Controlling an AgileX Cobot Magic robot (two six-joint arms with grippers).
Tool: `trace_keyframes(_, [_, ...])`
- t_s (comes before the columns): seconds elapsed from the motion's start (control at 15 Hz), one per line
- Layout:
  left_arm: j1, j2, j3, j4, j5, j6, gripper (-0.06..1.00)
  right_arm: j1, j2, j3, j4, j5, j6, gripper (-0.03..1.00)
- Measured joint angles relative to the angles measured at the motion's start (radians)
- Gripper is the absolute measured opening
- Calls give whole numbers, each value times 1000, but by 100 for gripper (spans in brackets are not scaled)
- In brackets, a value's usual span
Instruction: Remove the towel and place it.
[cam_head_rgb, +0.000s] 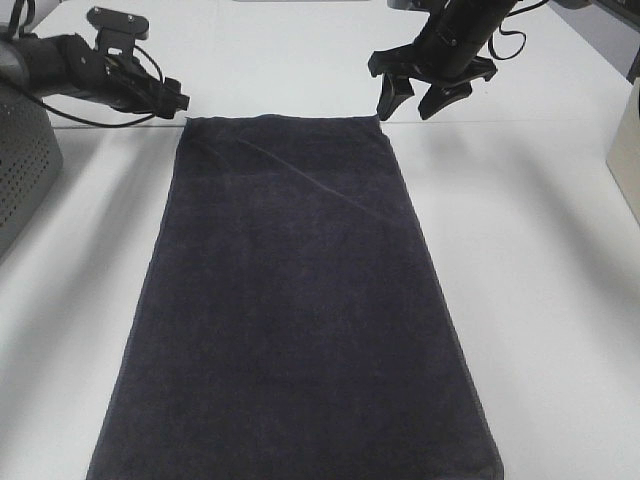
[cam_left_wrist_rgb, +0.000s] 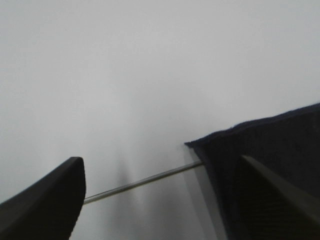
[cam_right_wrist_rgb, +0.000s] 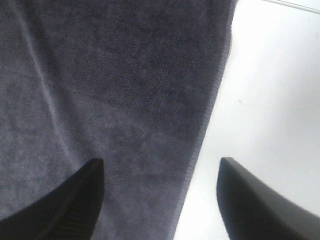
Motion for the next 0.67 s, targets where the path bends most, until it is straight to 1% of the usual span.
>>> trace_keyframes(0.07, [-3, -24, -21, -1, 62, 0, 76, 0, -10, -2, 0, 7, 0, 63])
trace_keyframes(0.13, [-6, -54, -46, -1, 152, -1, 76, 0, -25, -6, 0, 9, 0, 63])
trace_keyframes(0.2, [-7, -114, -86, -2, 334, -42, 76, 0, -66, -9, -3, 47, 1, 64])
trace_keyframes(0.33, [-7, -176, -108, 1, 508, -82, 76, 0, -111, -9, -19, 93, 10, 64])
trace_keyframes(0.4, [-7, -208, -111, 1, 573, -102, 76, 0, -135, -9, -36, 102, 30, 64])
trace_keyframes(0.53, [2, -280, -114, 10, 661, -158, 76, -21, -182, -10, -52, 105, 68, 64])
trace_keyframes(0.67, [51, -345, -115, 25, 709, -240, 76, -82, -224, -10, -44, 106, 84, 64])
